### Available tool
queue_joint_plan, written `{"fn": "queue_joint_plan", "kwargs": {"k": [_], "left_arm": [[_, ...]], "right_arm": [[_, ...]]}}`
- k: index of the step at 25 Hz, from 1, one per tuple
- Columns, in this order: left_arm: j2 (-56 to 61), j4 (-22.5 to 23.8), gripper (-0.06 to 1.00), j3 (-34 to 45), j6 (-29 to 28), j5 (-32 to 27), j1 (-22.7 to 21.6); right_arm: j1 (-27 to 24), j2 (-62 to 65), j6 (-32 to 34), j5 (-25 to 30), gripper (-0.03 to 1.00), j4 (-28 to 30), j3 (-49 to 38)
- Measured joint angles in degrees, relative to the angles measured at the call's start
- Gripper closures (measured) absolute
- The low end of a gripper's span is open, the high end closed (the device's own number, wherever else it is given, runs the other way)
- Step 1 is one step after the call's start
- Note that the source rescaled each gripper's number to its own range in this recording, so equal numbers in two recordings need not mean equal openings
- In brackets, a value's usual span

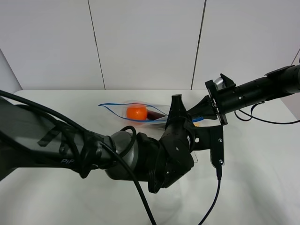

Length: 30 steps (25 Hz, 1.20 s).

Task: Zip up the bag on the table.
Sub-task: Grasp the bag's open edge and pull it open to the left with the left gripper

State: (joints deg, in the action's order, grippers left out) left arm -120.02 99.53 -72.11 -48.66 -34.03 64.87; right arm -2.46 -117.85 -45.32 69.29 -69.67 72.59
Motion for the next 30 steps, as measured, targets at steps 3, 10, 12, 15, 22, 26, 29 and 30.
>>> {"fn": "queue_joint_plan", "kwargs": {"k": [3,10,12,15,22,26,29,30], "left_arm": [[0.00,0.00,0.80,0.00,0.00,1.30,0.00],[0.00,0.12,0.82,0.00,0.07,1.83,0.00],[0.00,0.12,0.82,0.00,0.17,1.83,-0.07],[0.00,0.12,0.82,0.00,0.17,1.83,-0.47],[0.00,0.12,0.82,0.00,0.22,1.83,-0.68],[0.00,0.12,0.82,0.00,0.21,1.83,-0.68],[0.00,0.12,0.84,0.00,0.21,1.78,-0.68],[0.00,0.12,0.86,0.00,0.21,1.78,-0.68]], "right_arm": [[0.00,0.00,0.00,0.00,0.97,0.00,0.00],[0.00,0.00,0.00,0.00,0.97,0.00,0.00],[0.00,0.00,0.00,0.00,0.97,0.00,0.00],[0.00,0.00,0.00,0.00,0.97,0.00,0.00],[0.00,0.00,0.00,0.00,0.97,0.00,0.00],[0.00,0.00,0.00,0.00,0.97,0.00,0.00],[0.00,0.00,0.00,0.00,0.97,0.00,0.00],[0.00,0.00,0.00,0.00,0.97,0.00,0.00]]}}
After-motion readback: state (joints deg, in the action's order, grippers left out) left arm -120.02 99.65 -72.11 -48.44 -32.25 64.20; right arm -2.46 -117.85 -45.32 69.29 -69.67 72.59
